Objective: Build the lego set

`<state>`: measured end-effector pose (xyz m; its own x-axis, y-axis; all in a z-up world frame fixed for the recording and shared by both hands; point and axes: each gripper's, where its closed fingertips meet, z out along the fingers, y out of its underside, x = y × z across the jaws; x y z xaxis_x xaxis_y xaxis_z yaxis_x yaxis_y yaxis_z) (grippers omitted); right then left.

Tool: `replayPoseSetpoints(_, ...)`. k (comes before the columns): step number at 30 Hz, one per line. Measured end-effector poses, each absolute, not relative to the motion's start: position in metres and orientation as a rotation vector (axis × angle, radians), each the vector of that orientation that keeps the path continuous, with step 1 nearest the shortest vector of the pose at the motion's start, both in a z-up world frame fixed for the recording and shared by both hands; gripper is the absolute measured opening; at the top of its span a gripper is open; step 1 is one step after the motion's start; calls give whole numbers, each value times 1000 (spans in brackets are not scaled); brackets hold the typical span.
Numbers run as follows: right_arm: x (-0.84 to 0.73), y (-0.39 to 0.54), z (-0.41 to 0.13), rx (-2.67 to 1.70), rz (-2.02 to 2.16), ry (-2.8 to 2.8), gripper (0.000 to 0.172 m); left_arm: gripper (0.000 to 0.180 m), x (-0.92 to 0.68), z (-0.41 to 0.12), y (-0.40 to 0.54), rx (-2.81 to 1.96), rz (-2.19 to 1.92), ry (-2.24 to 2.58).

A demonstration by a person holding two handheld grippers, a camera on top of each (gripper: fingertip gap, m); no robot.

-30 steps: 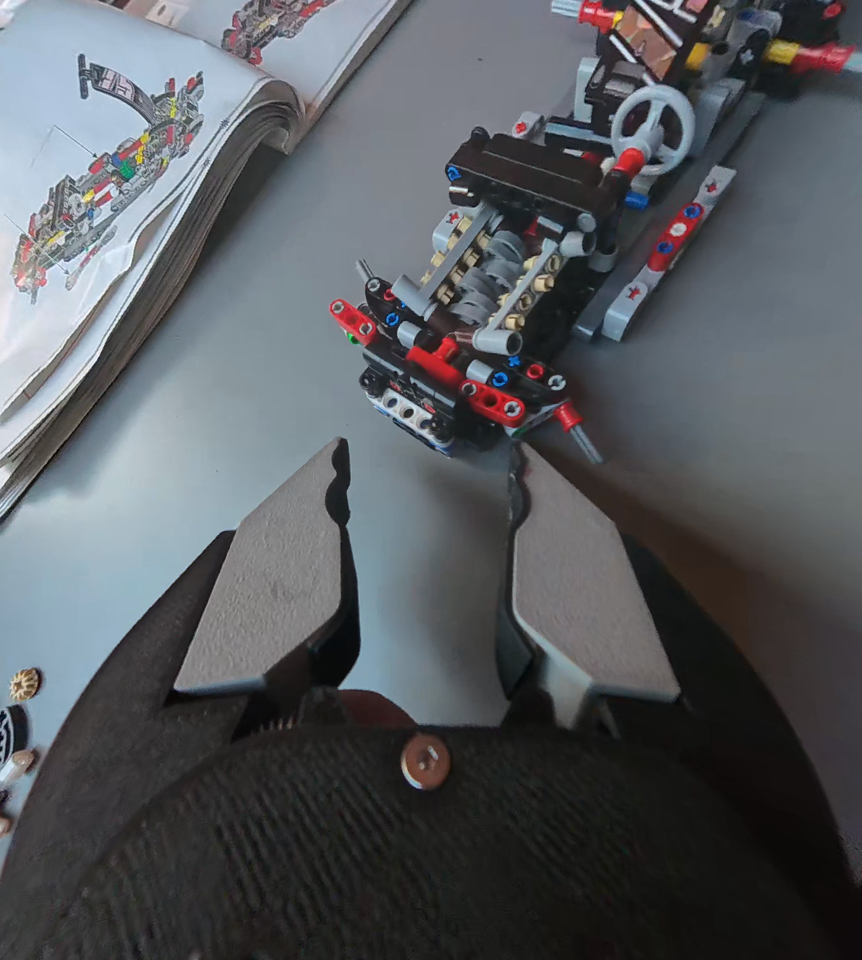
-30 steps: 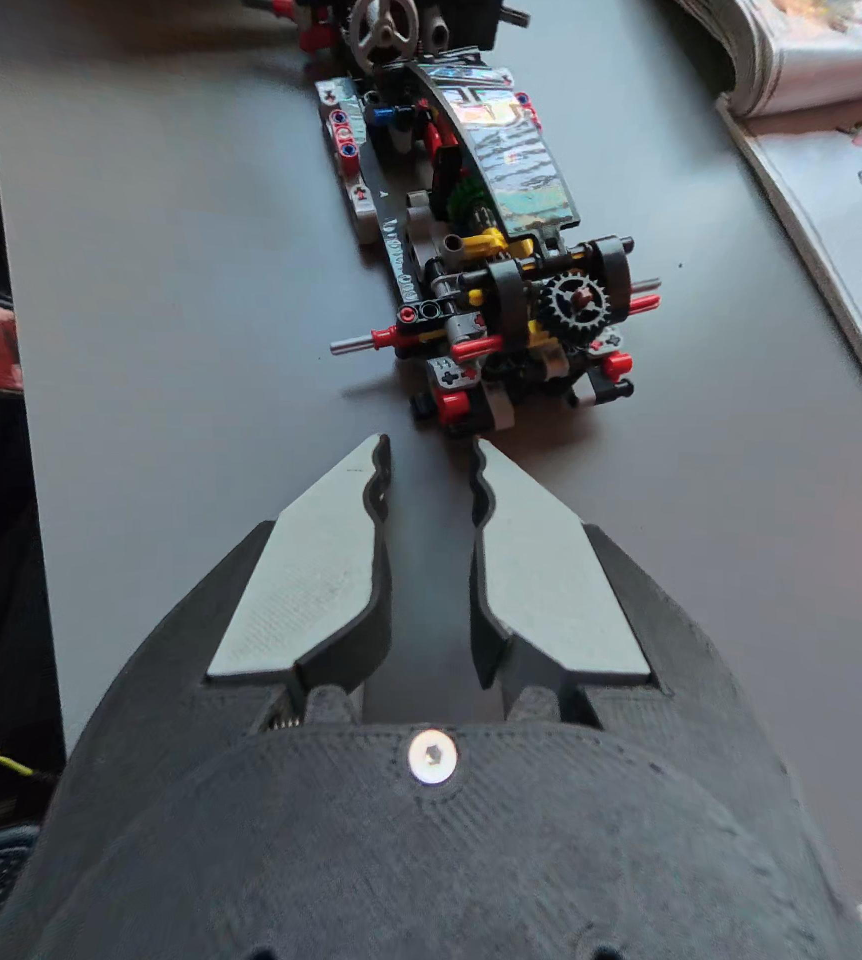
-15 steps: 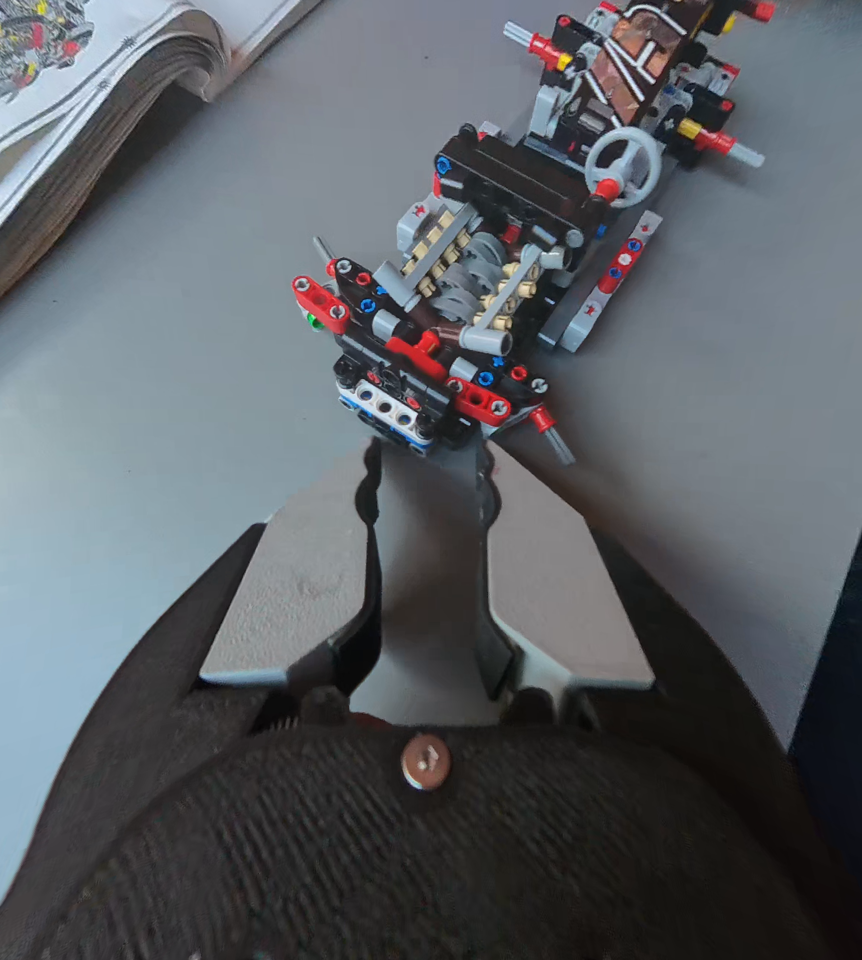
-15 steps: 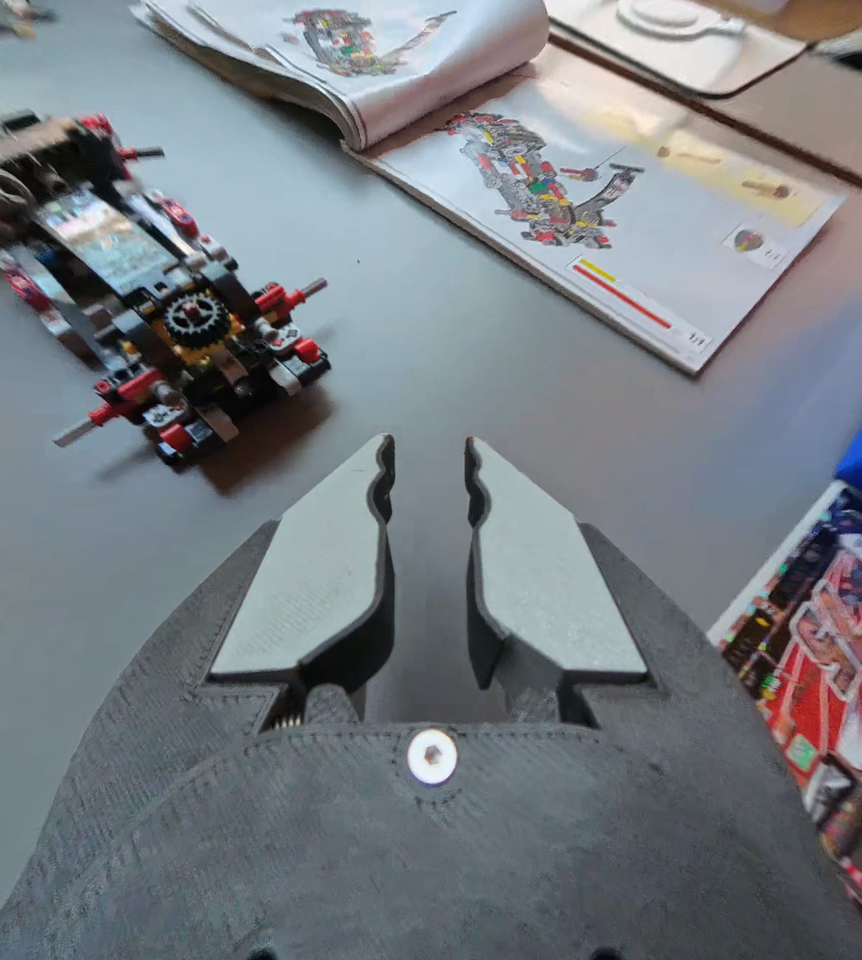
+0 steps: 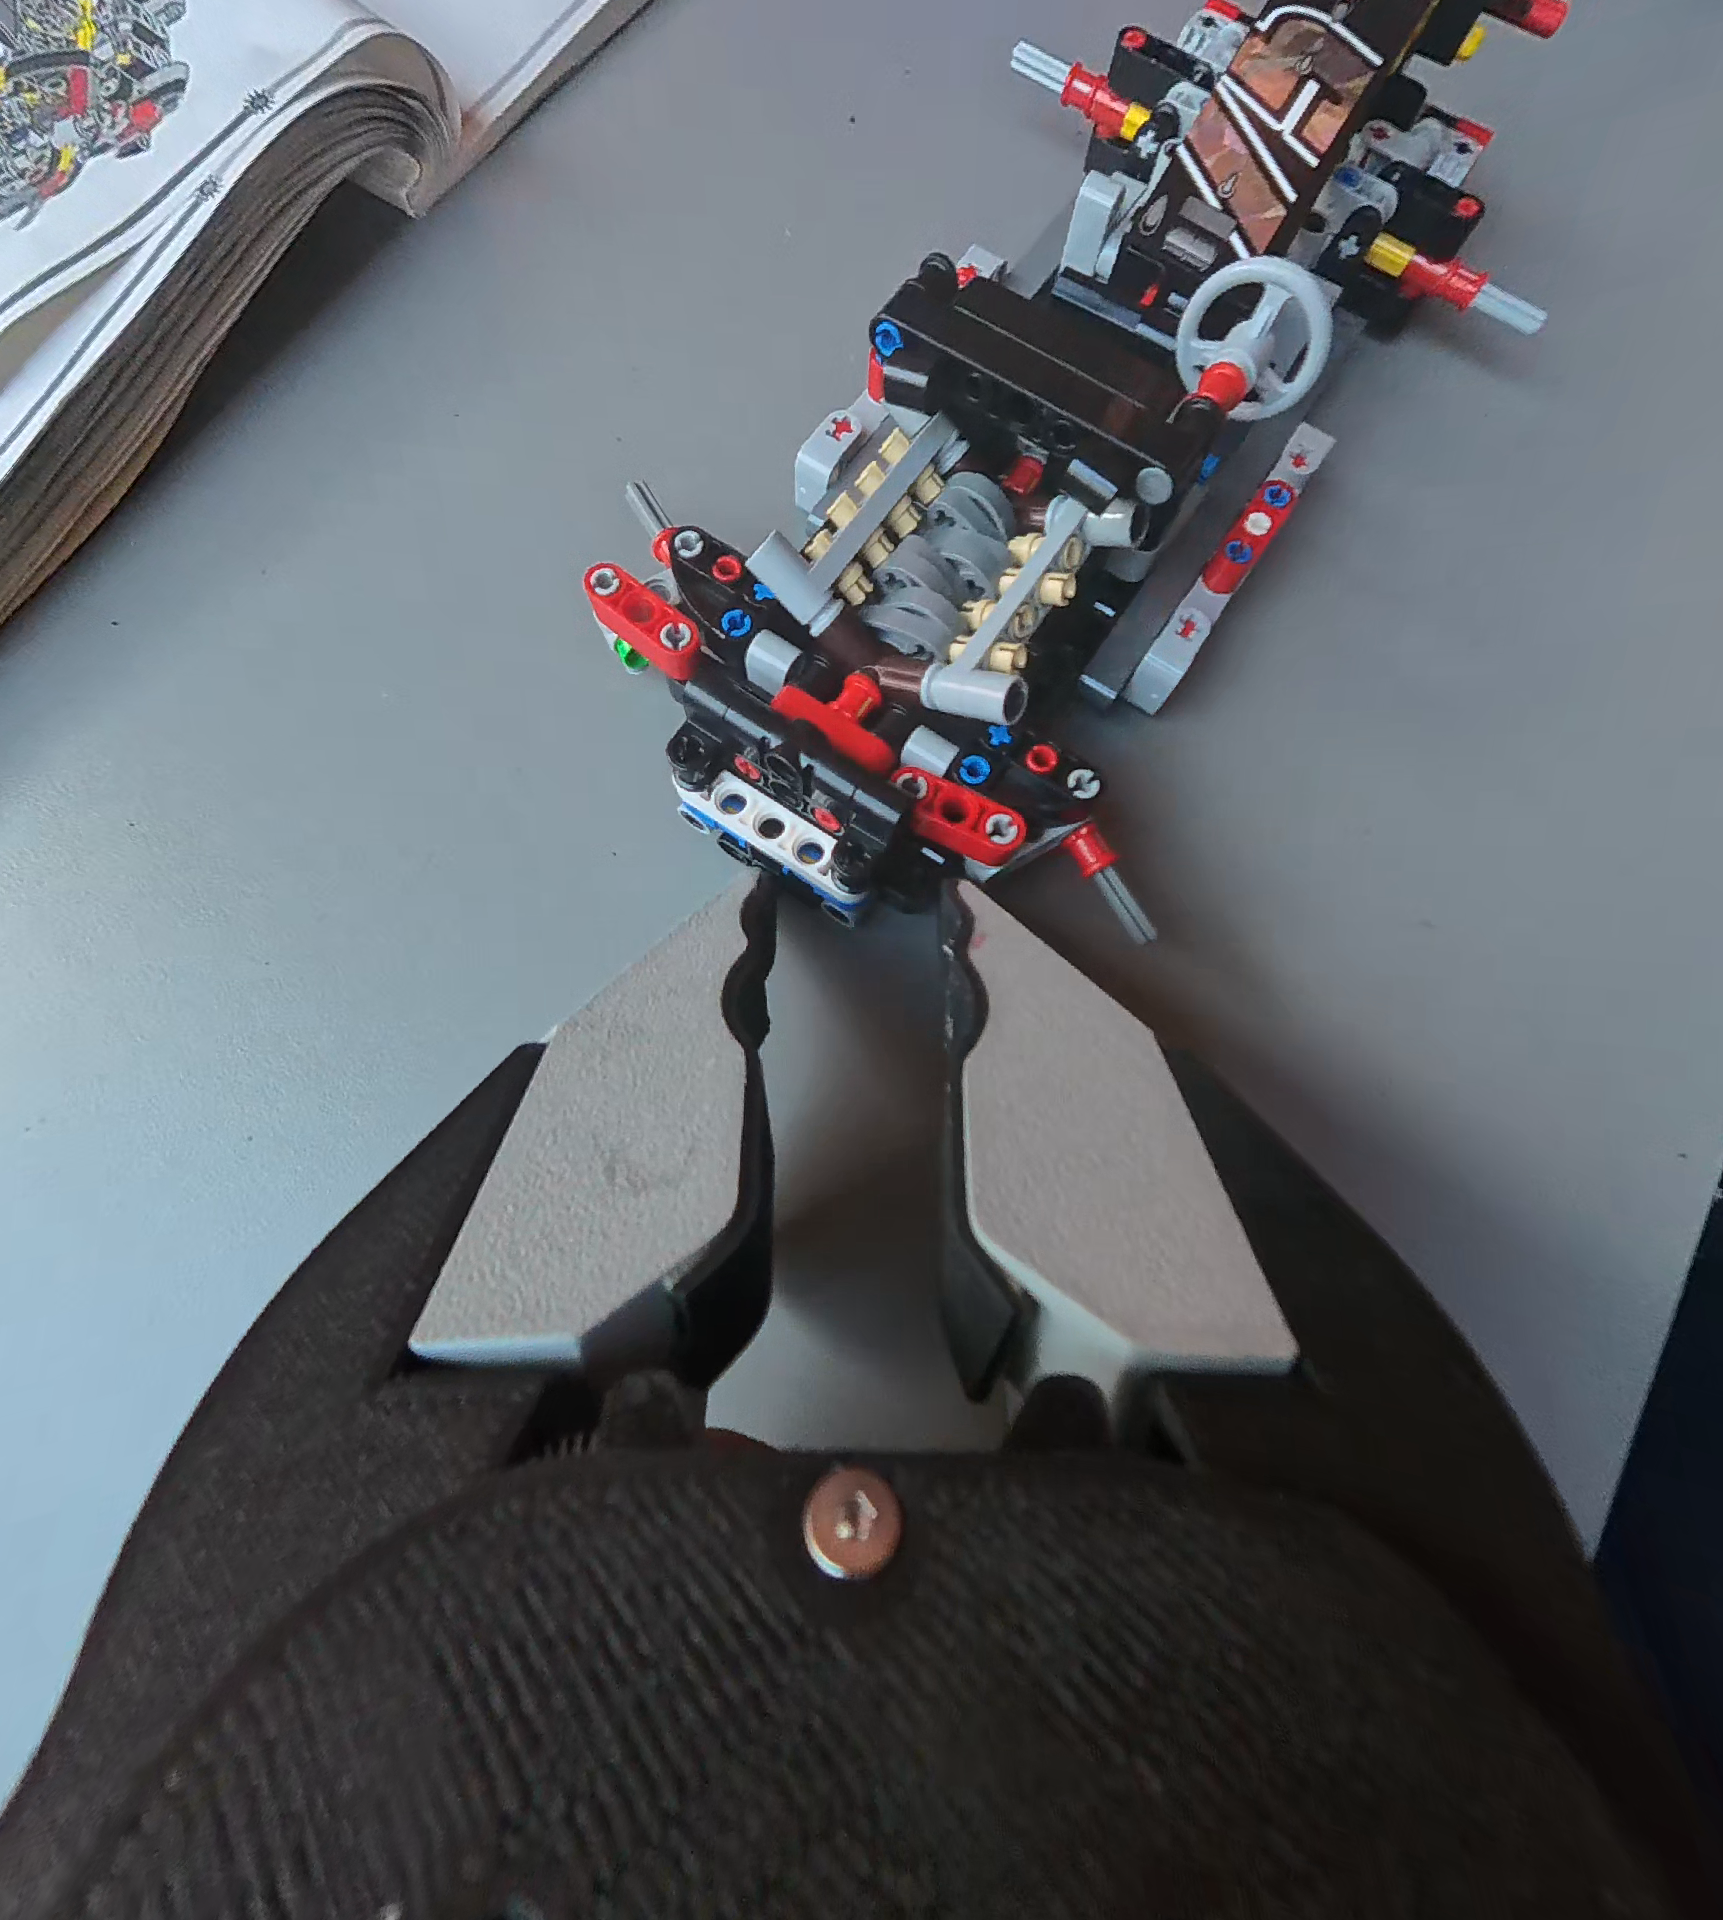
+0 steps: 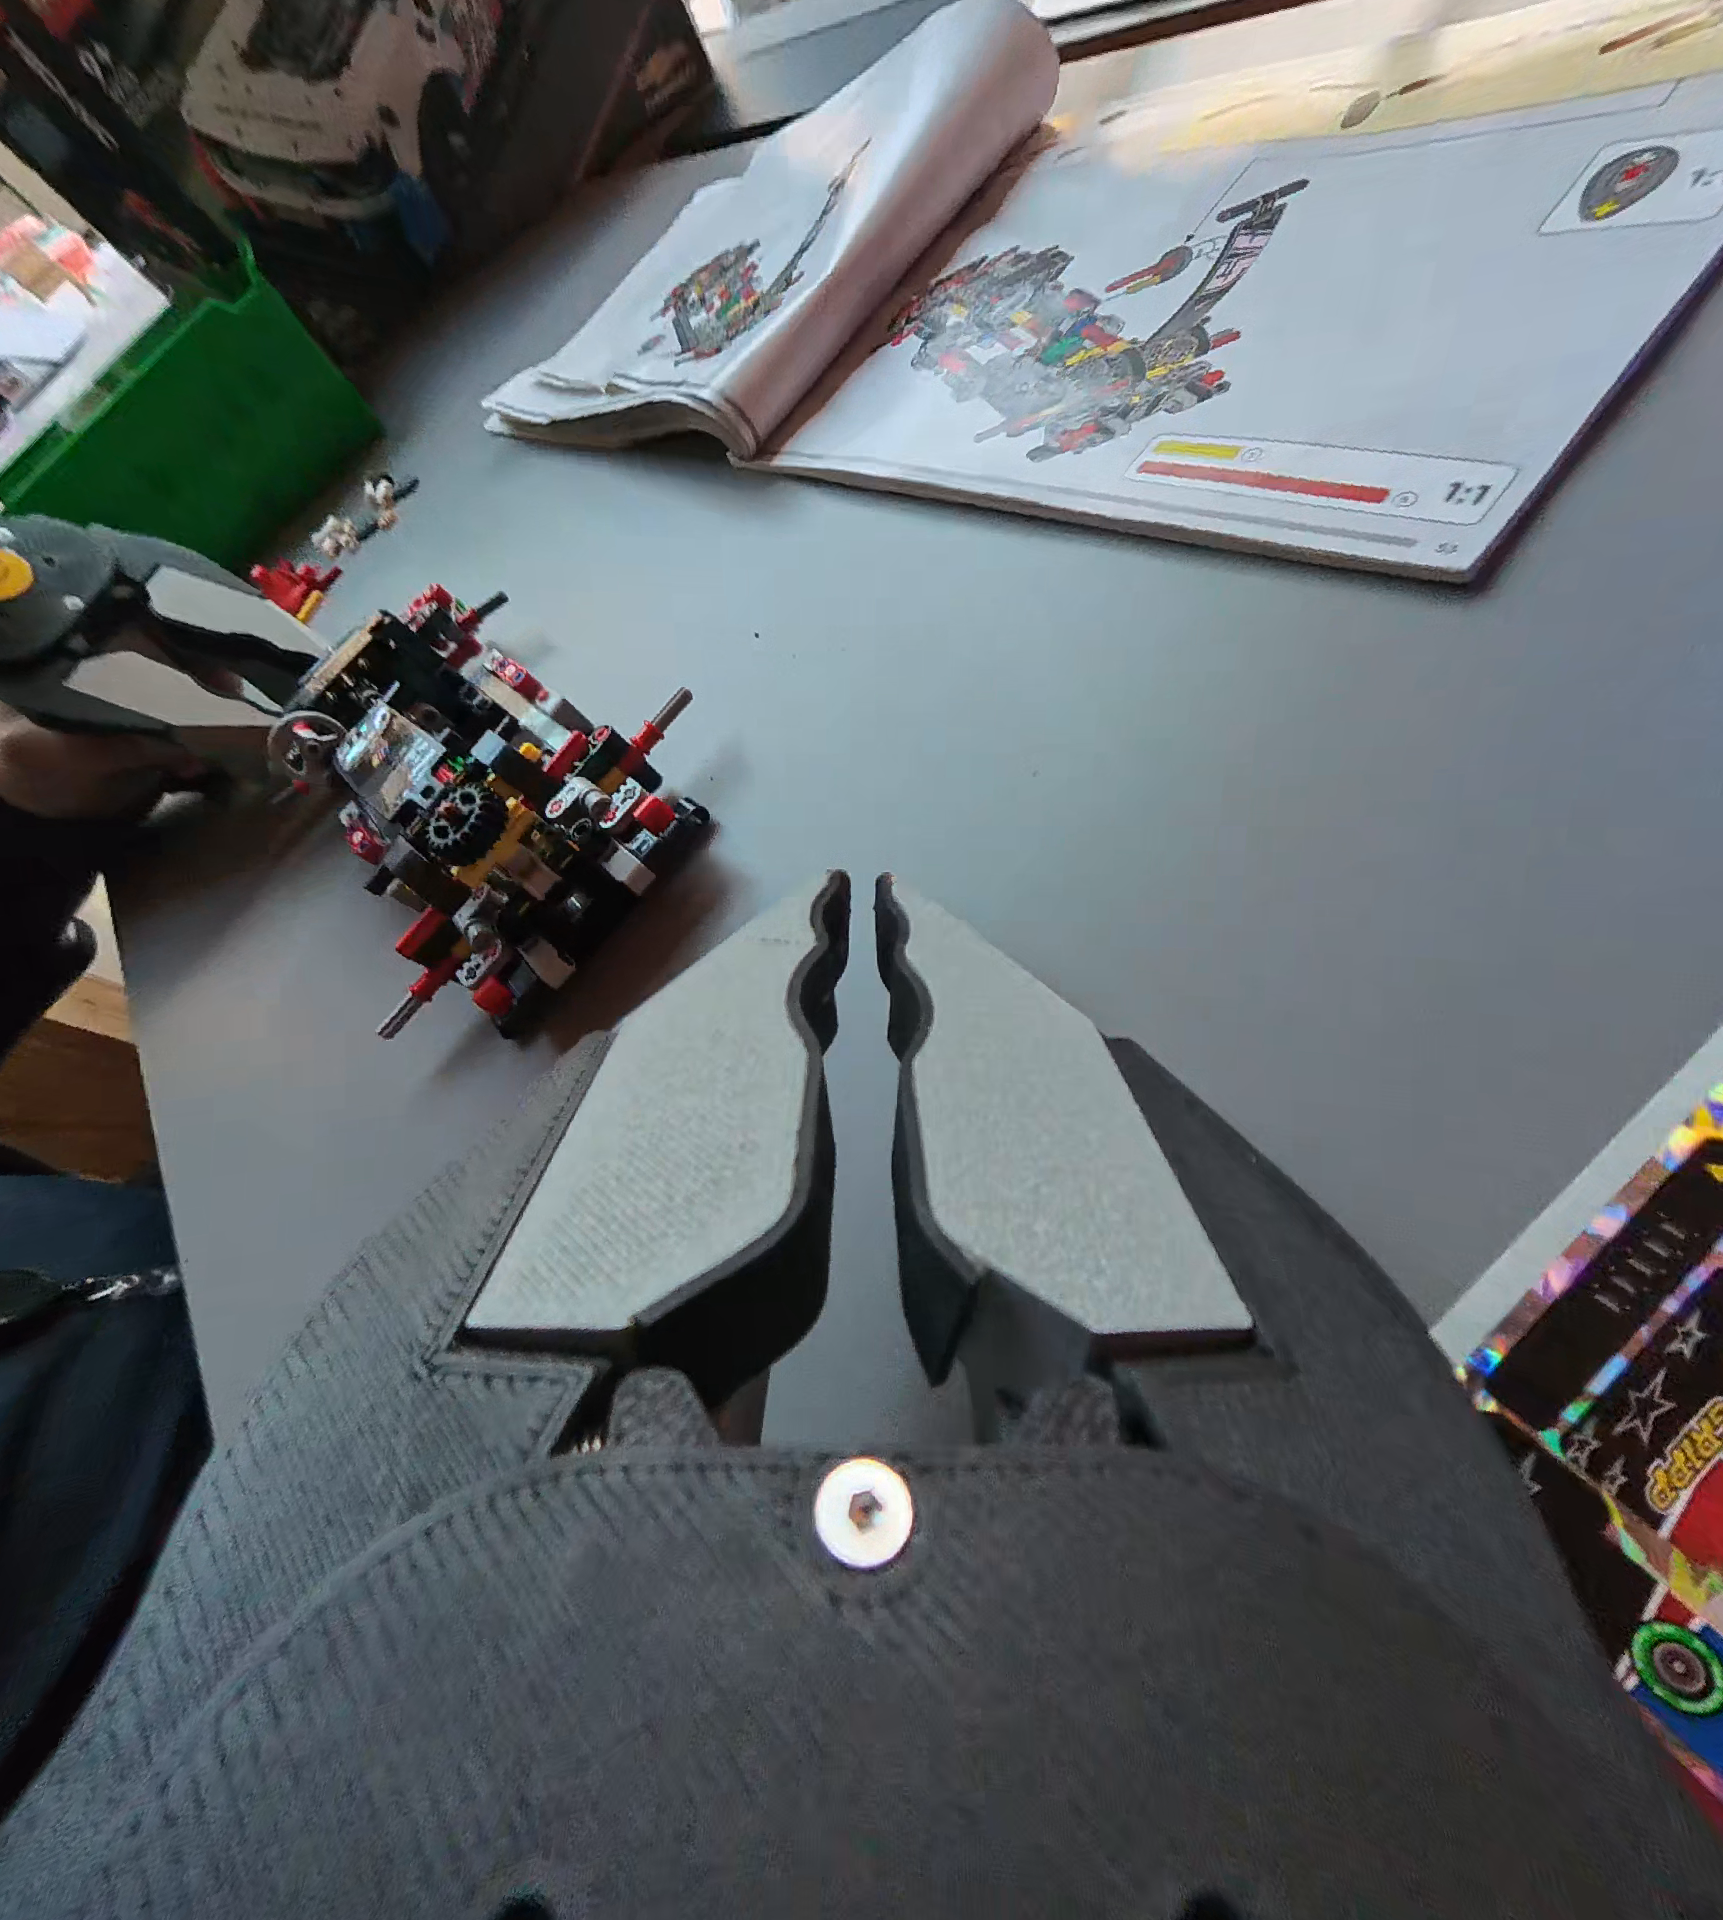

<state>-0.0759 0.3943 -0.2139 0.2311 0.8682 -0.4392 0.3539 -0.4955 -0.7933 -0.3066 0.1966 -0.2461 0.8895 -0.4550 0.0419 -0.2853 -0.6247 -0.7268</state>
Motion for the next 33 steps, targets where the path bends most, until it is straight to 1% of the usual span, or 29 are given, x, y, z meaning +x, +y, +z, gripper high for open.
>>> replayPoseSetpoints(6,-73,398,-207,-1931,1242,-1067,2,29,-307,-246,197,-2273,-222,552)
replayPoseSetpoints(13,-72,392,-196,-1792,1131,-1110,2,24,-312,-243,200,-2232,-70,572)
replayPoseSetpoints(15,-71,393,-194,-1771,1087,-1111,7,23,-312,-241,200,-2218,-62,565)
replayPoseSetpoints(19,-72,392,-195,-1748,1017,-1130,9,15,-317,-219,206,-2083,-45,503)
replayPoseSetpoints(27,-78,380,-198,-1699,973,-1242,12,14,-326,-202,213,-1992,-81,423)
replayPoseSetpoints(31,-81,378,-192,-1635,971,-1257,13,5,-328,-196,216,-1948,-72,414)
replayPoseSetpoints(33,-83,381,-191,-1620,950,-1256,17,0,-328,-194,218,-1934,-62,412)
